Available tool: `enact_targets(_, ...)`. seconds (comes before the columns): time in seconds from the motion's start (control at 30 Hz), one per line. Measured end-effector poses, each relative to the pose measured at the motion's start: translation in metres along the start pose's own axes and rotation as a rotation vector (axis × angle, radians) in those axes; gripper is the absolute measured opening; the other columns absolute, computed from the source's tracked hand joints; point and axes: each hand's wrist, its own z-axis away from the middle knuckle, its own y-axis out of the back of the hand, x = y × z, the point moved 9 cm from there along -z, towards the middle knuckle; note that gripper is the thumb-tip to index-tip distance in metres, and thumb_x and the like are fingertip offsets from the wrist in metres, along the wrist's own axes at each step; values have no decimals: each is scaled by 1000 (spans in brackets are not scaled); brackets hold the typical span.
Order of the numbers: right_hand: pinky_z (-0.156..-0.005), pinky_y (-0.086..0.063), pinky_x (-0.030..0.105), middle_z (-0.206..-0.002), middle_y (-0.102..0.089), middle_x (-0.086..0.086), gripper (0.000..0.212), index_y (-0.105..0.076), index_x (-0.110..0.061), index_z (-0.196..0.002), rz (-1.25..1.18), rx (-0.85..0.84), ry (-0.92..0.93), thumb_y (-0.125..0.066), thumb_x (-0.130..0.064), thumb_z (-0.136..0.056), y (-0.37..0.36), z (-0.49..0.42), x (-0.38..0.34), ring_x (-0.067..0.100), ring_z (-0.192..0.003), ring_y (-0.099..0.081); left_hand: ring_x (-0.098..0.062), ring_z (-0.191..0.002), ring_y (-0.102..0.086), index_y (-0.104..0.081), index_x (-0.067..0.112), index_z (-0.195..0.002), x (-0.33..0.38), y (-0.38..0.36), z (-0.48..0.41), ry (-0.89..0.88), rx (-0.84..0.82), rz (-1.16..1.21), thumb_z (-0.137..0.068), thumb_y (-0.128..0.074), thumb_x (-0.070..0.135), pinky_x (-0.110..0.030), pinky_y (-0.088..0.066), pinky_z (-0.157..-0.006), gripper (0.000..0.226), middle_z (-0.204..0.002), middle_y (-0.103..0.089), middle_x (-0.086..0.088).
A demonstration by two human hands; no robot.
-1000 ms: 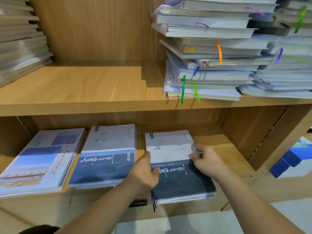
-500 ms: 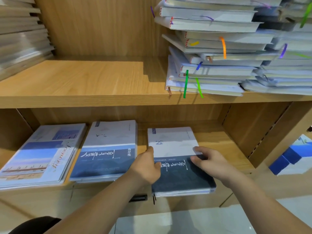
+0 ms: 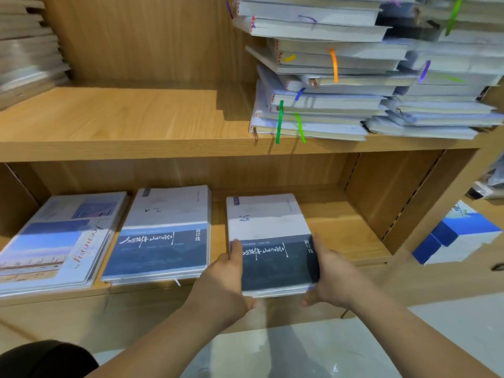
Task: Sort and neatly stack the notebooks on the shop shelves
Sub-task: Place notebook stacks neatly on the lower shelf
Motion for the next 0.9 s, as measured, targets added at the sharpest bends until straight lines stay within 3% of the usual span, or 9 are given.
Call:
enact_targets(0.13,-94,-57,39,-125,-54,-2,122,-16,-35,-154,113,75,47,-95,-39,-61,2,-3,-3,20,-112,-58,-15,-117,-49,-13,28,-160,-2,-1,-5,-47,-6,-15,-74,-81,57,-23,-42,-94,114,-124,-47,7)
enact_targets(0.27,-99,-54,33,-115,-43,-7,113,-24,-32,-158,159,146,70,-91,-42,-67,8,-7,-3,16,-107,-52,-17,-119,-51,-16,22,-161,1,-2,-9,-96,22,-52,-81,-79,44,-21,-43,-96,104,-131,-48,2)
enact_targets(0.47,-100,-45,28,-118,-45,-7,126,-32,-30,-158,-51,145,66,-102,-31,-53,13,-19,0,11,-108,-43,-19,-108,-54,-12,19,-161,3,-1,-28,-31,-40,-138,-87,-72,31,-26,-50,-89,96,-122,-49,-1)
enact_targets(0.67,-100,-45,26,-122,-49,-4,128,-31,-24,-160,-89,165,92,-102,-34,-54,14,-28,-9,13,-112,-46,-26,-104,-61,-10,13,-162,-1,5,-44,23,-79,-275,-89,-66,18,-39,-56,-88,92,-117,-56,-7)
enact_targets(0.9,-98,-49,26,-132,-61,-2,120,-40,-29,-156,-118,193,58,-102,-33,-53,16,-39,-8,16,-117,-55,-23,-97,-61,-24,18,-156,-5,8,-53,39,-73,-230,-86,-75,24,-38,-57,-87,87,-104,-57,-2)
